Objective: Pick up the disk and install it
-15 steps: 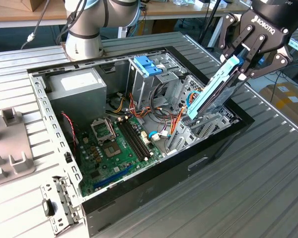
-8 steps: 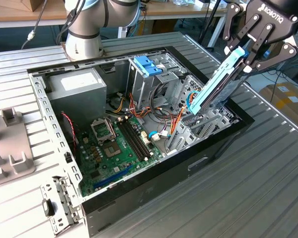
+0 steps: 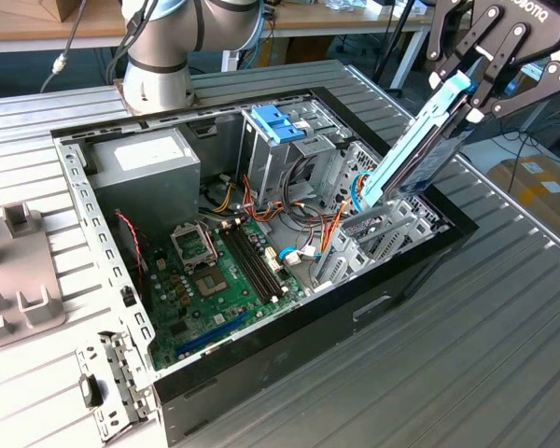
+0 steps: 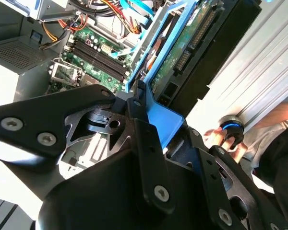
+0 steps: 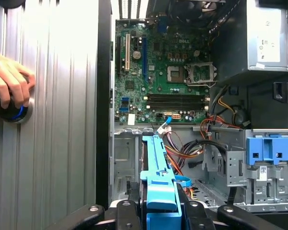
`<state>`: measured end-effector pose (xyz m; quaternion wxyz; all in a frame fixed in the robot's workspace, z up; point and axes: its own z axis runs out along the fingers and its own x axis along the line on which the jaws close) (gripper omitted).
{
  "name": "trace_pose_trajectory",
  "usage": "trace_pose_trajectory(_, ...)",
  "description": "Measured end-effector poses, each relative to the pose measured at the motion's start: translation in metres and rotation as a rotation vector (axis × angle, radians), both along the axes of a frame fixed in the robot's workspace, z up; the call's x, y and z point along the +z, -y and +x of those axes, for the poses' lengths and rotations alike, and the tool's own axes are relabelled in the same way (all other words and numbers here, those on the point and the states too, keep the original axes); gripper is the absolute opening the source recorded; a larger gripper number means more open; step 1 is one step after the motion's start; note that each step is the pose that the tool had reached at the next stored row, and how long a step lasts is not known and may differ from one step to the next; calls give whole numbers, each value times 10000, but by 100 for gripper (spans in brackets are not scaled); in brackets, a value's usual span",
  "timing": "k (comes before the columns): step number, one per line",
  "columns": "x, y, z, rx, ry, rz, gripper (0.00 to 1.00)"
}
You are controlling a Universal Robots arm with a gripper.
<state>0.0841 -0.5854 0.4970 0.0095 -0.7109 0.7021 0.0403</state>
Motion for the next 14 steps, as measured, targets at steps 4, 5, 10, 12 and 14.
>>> trace_pose_trajectory(4,18,0,0,0,0,4,37)
trace_pose_trajectory(5,18,0,0,0,0,4,37)
trace_pose_trajectory(10,19,0,0,0,4,3,37)
trace_pose_trajectory(12,17,1,0,0,301,3,37)
trace_pose_trajectory(14,15,0,0,0,567,3,37)
